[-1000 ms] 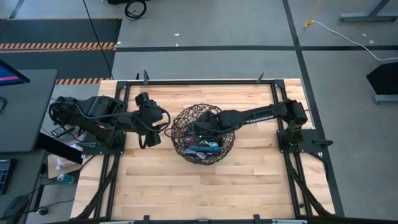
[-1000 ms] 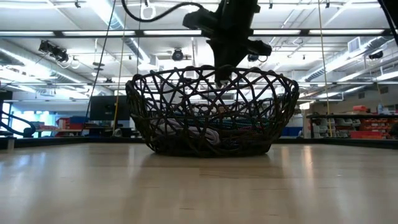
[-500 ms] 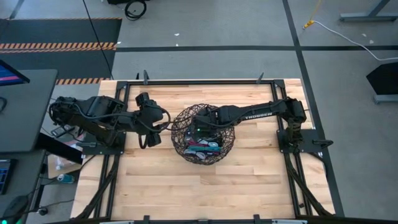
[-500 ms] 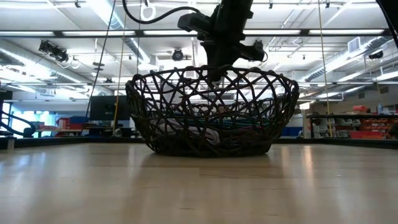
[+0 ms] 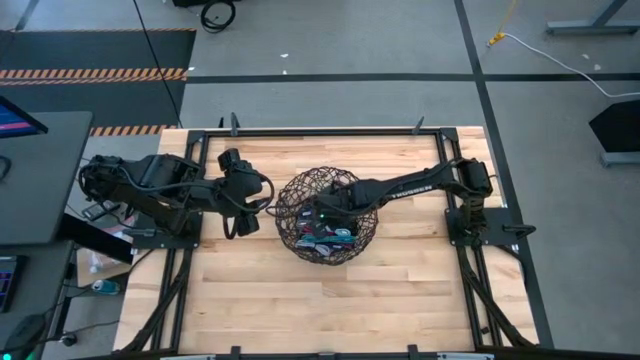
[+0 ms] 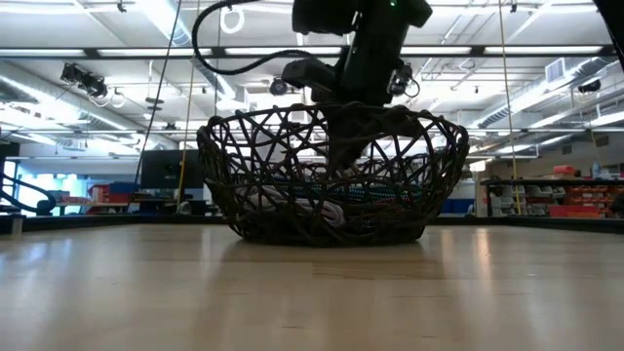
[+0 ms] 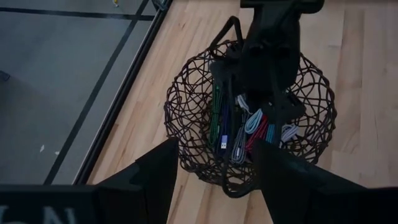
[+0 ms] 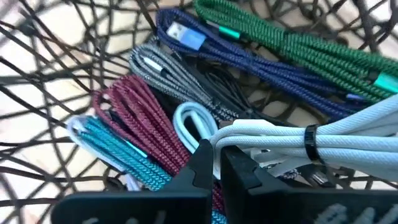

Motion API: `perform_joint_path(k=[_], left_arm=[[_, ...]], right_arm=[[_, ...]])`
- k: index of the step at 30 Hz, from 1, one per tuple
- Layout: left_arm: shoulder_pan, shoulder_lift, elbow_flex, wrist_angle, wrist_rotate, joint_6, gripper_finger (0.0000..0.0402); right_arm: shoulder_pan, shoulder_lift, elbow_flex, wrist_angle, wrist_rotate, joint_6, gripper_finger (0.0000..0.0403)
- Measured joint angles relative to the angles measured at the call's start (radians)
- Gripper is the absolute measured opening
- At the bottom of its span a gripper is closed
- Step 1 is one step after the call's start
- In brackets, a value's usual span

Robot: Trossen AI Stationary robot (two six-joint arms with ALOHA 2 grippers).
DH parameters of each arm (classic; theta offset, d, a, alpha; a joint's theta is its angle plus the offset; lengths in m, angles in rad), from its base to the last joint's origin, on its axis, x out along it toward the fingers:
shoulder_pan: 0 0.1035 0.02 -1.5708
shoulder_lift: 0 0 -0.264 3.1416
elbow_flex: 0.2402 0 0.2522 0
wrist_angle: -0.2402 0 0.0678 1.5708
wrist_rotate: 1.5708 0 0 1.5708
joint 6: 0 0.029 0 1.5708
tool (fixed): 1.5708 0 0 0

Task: Pick and place USB-C Cables
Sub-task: Put the gray charger cable into the black mesh basket, then adjust the black mesh basket

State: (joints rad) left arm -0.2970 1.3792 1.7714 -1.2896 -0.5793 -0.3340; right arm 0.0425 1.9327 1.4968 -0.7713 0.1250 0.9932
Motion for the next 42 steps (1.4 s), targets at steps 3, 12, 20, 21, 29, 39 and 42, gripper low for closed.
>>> perform_joint_path(k=[3, 12, 20, 21, 29, 39, 42], left_arm=[[0.0, 0.0, 0.0, 0.0, 0.0, -0.001, 0.021], [0.0, 0.0, 0.0, 0.0, 0.0, -0.003, 0.021], [0.0, 0.0, 0.0, 0.0, 0.0, -0.003, 0.021], [0.0, 0.0, 0.0, 0.0, 0.0, -0.003, 0.021], [0.0, 0.0, 0.0, 0.0, 0.0, -0.003, 0.021], [0.002, 0.0, 0.0, 0.016, 0.0, -0.004, 0.021], [0.002, 0.001, 0.0, 0.016, 0.0, -0.004, 0.021]], right_arm=[[0.0, 0.001, -0.009, 0.021, -0.006, -0.001, 0.0012], [0.0, 0.0, -0.007, 0.068, -0.007, -0.054, 0.006], [0.0, -0.004, -0.007, 0.086, -0.052, -0.1, 0.0095], [0.0, -0.008, -0.007, 0.088, -0.062, -0.107, 0.0096], [-0.014, -0.104, -0.007, 0.09, -0.065, -0.161, 0.0098], [-0.093, -0.305, -0.006, 0.091, 0.037, -0.325, 0.0098], [-0.148, -0.356, -0.006, 0.09, 0.048, -0.392, 0.0098]])
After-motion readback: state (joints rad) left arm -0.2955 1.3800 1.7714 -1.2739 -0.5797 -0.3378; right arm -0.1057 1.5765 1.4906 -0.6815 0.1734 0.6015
